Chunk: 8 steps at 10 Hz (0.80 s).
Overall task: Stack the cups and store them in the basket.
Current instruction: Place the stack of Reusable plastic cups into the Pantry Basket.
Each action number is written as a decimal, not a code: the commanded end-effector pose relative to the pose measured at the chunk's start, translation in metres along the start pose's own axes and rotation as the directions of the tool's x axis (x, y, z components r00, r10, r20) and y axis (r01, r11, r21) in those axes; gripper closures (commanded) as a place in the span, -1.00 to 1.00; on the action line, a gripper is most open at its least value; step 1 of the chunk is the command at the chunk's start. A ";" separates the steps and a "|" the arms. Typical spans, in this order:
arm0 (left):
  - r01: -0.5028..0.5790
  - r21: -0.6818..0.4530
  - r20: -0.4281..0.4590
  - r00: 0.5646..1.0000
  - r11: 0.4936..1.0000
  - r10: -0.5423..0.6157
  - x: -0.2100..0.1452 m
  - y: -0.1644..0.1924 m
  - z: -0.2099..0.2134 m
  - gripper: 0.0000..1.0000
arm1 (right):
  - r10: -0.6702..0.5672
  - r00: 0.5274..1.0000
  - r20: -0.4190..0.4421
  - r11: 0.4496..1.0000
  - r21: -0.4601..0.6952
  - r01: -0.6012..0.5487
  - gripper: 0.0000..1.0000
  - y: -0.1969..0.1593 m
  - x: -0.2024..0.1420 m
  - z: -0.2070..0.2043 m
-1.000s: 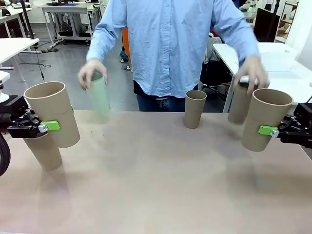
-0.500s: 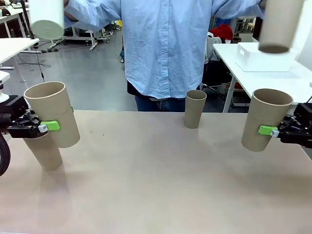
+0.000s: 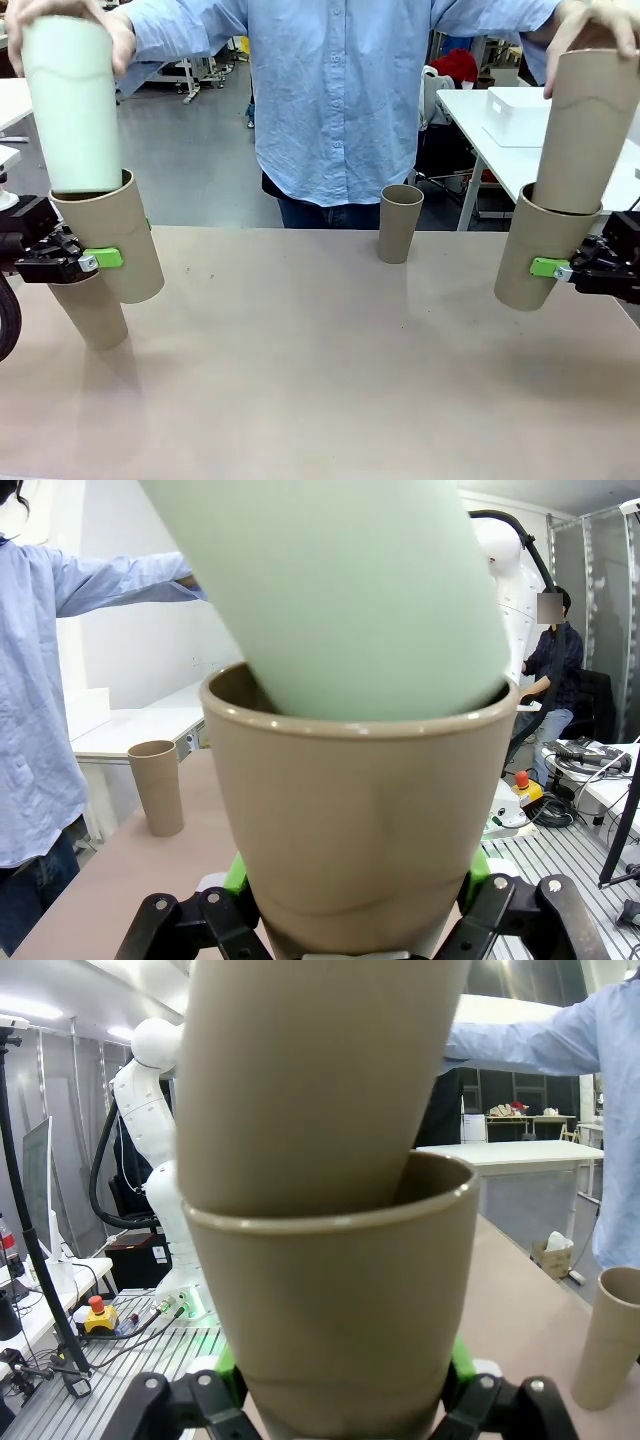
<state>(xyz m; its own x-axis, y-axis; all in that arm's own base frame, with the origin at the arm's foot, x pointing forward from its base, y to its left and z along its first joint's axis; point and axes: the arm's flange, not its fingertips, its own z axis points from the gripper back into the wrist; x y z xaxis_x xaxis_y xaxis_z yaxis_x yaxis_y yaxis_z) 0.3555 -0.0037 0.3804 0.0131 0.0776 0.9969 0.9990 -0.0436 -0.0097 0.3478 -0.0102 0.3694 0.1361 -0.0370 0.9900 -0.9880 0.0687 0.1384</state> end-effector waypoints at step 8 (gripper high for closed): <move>0.006 0.001 -0.001 1.000 1.000 -0.006 0.002 0.000 0.000 -0.74 | 0.002 1.000 0.000 1.000 -0.004 -0.002 -0.74 0.001 0.005 0.001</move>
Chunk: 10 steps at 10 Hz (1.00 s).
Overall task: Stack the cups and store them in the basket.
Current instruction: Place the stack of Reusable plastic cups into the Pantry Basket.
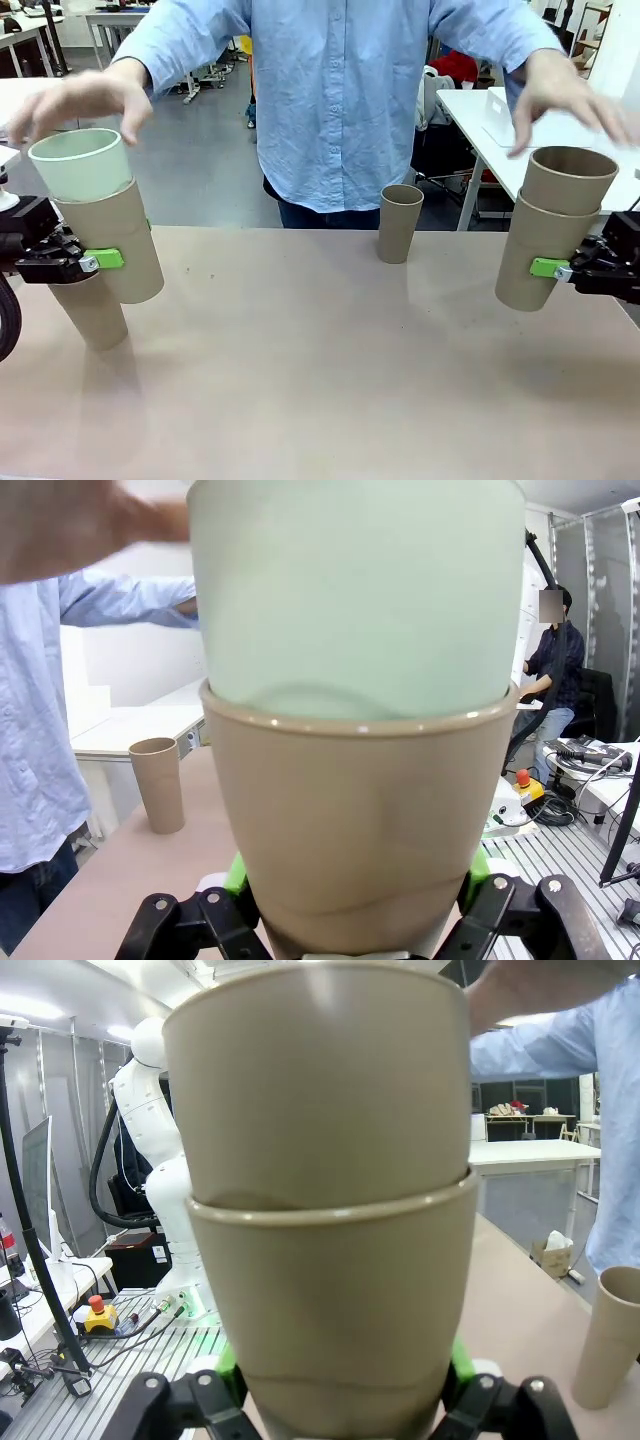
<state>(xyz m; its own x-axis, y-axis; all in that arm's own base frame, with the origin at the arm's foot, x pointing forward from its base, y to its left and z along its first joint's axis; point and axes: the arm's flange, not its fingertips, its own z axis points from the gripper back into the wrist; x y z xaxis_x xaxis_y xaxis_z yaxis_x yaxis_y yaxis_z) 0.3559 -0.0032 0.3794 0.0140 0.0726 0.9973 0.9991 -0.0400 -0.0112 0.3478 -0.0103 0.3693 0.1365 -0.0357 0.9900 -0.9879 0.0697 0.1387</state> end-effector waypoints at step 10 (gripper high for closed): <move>0.007 -0.003 0.004 1.000 1.000 -0.007 0.003 -0.001 -0.001 -0.74 | 0.002 1.000 0.001 1.000 -0.003 -0.002 -0.74 0.001 0.005 0.001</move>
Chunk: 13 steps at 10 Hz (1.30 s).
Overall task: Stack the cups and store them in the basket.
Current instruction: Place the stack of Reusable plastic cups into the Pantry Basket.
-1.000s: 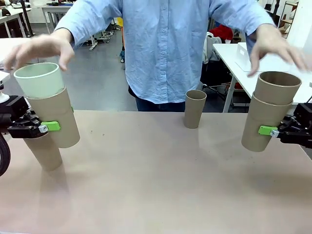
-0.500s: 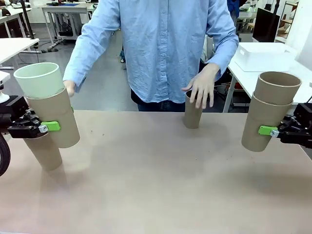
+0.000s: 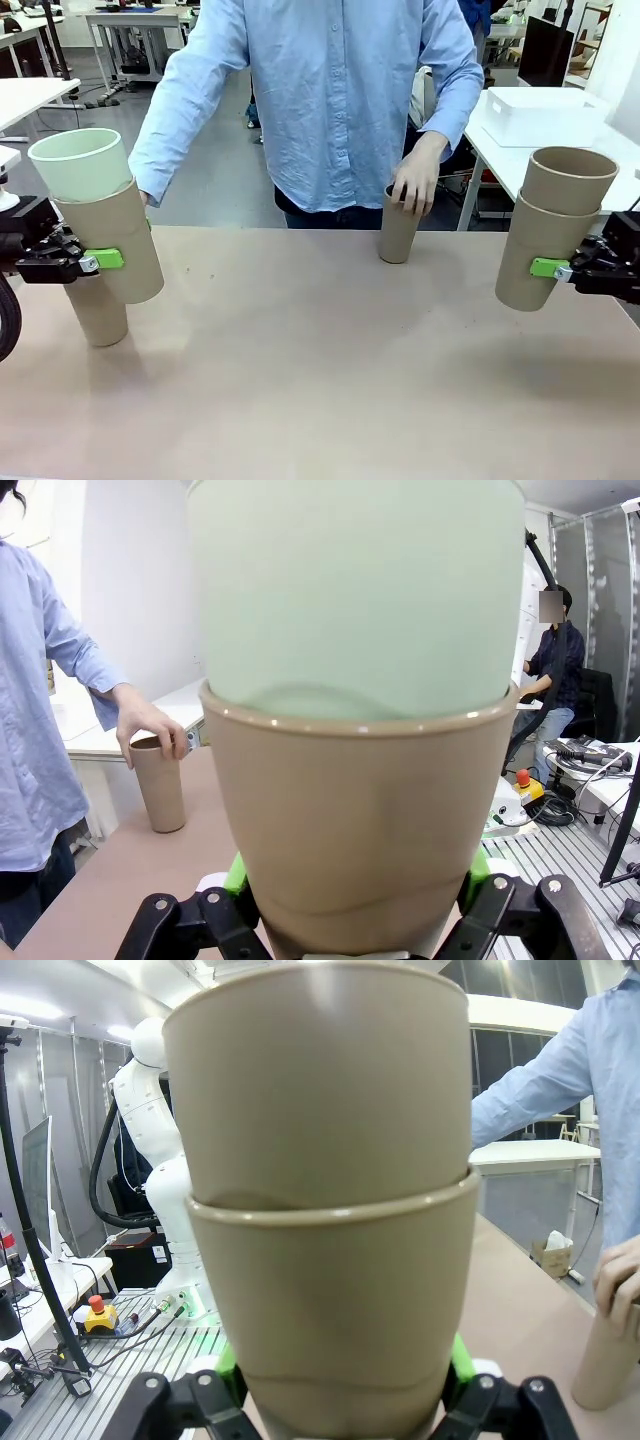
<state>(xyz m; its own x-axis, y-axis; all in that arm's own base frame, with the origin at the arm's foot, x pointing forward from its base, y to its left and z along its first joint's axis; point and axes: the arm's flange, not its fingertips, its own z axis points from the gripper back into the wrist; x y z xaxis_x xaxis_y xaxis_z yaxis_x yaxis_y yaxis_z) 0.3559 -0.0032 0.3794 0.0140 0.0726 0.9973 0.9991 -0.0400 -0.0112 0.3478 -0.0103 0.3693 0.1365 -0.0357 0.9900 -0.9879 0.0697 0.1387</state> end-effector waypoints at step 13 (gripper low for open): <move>0.007 -0.003 0.004 1.000 1.000 -0.007 0.003 -0.001 -0.001 -0.74 | 0.002 1.000 0.001 1.000 -0.003 -0.002 -0.74 0.001 0.005 0.001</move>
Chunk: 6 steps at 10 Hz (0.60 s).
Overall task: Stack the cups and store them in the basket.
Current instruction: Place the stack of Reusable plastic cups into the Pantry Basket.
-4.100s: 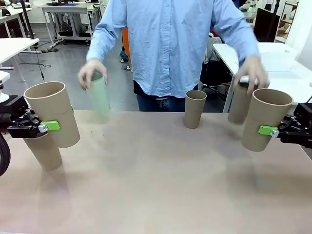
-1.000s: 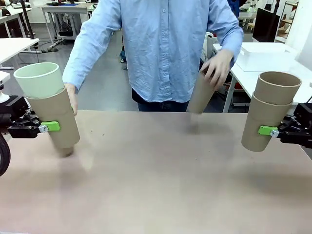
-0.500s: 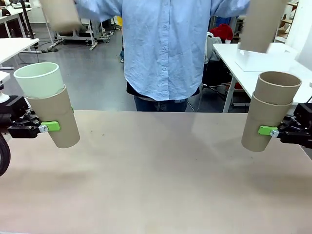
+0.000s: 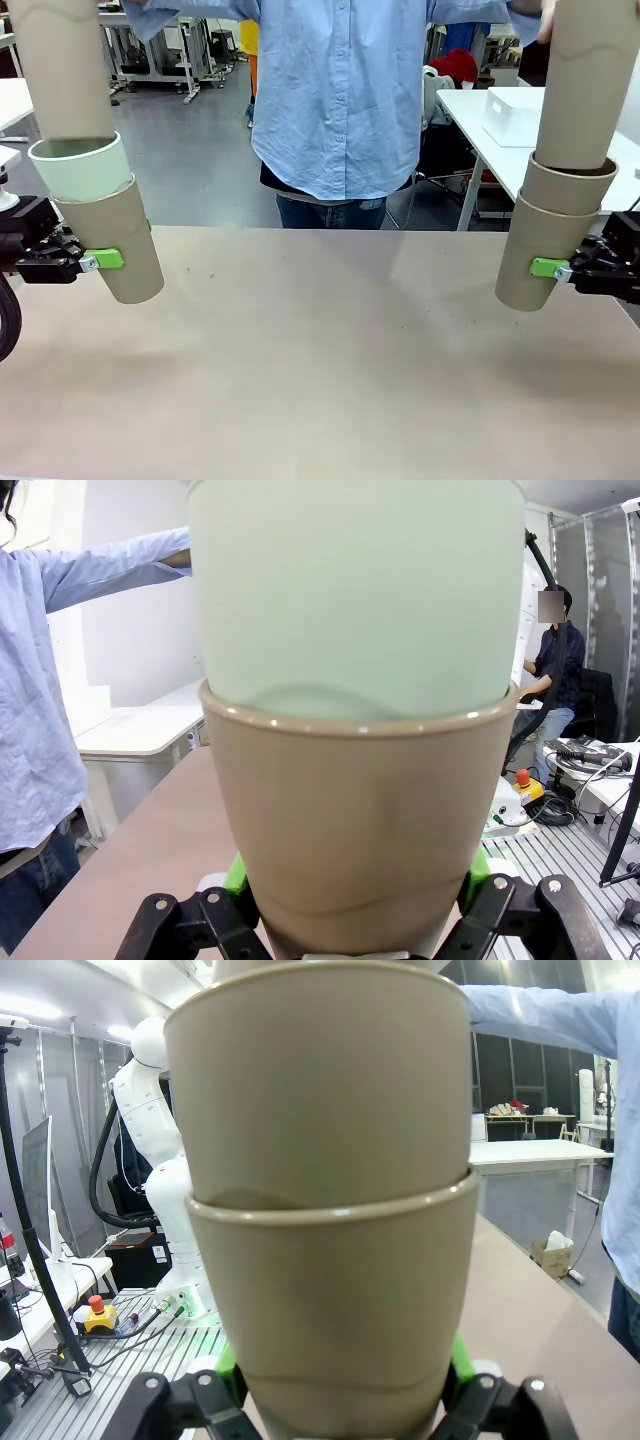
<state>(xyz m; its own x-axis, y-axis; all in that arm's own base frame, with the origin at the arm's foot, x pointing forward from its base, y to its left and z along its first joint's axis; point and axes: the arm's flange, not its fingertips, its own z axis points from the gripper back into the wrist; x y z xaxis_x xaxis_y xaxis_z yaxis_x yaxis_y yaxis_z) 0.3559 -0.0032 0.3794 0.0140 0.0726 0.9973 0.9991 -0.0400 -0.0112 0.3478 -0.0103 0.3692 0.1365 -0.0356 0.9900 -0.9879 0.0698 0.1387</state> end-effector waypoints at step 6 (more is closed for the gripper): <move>0.007 -0.003 0.004 1.000 1.000 -0.007 0.003 -0.001 -0.001 -0.74 | 0.002 1.000 0.001 1.000 -0.003 -0.002 -0.74 0.001 0.005 0.001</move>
<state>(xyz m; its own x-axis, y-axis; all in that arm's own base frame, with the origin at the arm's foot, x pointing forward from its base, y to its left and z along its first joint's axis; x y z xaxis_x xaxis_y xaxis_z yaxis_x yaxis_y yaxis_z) 0.3561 -0.0030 0.3791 0.0141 0.0701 0.9974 0.9992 -0.0378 -0.0115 0.3479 -0.0104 0.3691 0.1367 -0.0349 0.9900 -0.9878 0.0701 0.1389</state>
